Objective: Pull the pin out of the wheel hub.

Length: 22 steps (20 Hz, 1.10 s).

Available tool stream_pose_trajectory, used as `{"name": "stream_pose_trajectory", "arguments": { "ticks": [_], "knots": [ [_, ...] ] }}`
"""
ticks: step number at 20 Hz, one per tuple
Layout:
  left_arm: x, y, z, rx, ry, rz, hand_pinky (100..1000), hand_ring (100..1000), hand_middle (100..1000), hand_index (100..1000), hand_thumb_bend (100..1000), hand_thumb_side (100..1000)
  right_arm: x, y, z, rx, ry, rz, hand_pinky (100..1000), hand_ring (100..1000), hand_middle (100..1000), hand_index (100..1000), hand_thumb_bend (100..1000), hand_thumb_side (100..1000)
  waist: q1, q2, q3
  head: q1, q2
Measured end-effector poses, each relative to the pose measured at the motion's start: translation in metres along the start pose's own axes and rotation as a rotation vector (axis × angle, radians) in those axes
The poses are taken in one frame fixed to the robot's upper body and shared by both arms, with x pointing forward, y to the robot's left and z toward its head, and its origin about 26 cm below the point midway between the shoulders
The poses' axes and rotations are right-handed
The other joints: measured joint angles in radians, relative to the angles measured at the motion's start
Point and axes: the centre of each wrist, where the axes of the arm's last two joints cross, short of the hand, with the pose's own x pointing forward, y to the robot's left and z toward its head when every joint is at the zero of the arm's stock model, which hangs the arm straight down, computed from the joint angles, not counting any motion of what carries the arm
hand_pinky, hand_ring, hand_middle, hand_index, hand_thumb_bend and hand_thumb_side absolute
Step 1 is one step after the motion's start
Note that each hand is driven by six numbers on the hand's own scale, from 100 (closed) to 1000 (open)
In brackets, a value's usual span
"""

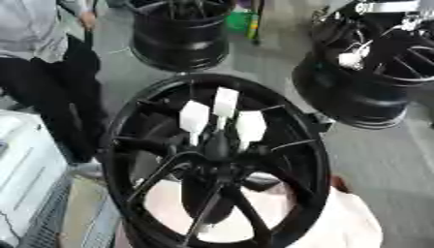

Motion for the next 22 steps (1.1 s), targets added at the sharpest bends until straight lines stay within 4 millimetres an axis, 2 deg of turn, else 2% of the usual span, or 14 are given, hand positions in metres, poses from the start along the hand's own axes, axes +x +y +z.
{"name": "stream_pose_trajectory", "arguments": {
  "ticks": [10,14,16,17,18,22],
  "knots": [
    [0.000,0.000,0.000,0.002,0.001,0.000,798,885,632,839,202,581,-0.008,-0.001,-0.002,-0.002,0.006,-0.005,860,830,791,850,181,292,0.000,0.000,0.001,0.000,0.000],
    [0.000,0.000,0.000,0.002,0.001,-0.001,798,885,632,839,202,581,-0.001,-0.001,-0.010,0.018,-0.014,0.018,861,837,801,854,209,306,0.000,0.000,0.003,-0.002,-0.001],
    [0.000,0.000,0.000,0.003,0.001,-0.001,798,885,632,839,202,581,0.005,0.002,-0.018,0.044,-0.026,0.033,864,846,810,857,242,322,0.000,0.000,0.005,-0.004,-0.001],
    [0.000,0.000,0.000,0.003,0.001,-0.001,798,885,631,839,202,582,0.008,0.004,-0.022,0.060,-0.029,0.042,864,847,812,859,291,319,0.000,0.000,0.007,-0.004,-0.002],
    [0.000,0.001,0.001,0.003,0.002,-0.001,798,885,631,839,201,583,0.012,0.006,-0.026,0.076,-0.031,0.051,864,849,814,861,255,330,0.000,0.000,0.008,-0.004,-0.003],
    [-0.001,0.001,0.001,0.005,0.004,-0.003,798,885,631,839,200,584,0.027,0.017,-0.037,0.133,-0.036,0.087,864,853,818,869,267,351,0.000,0.000,0.012,-0.003,-0.009]
  ]
}}
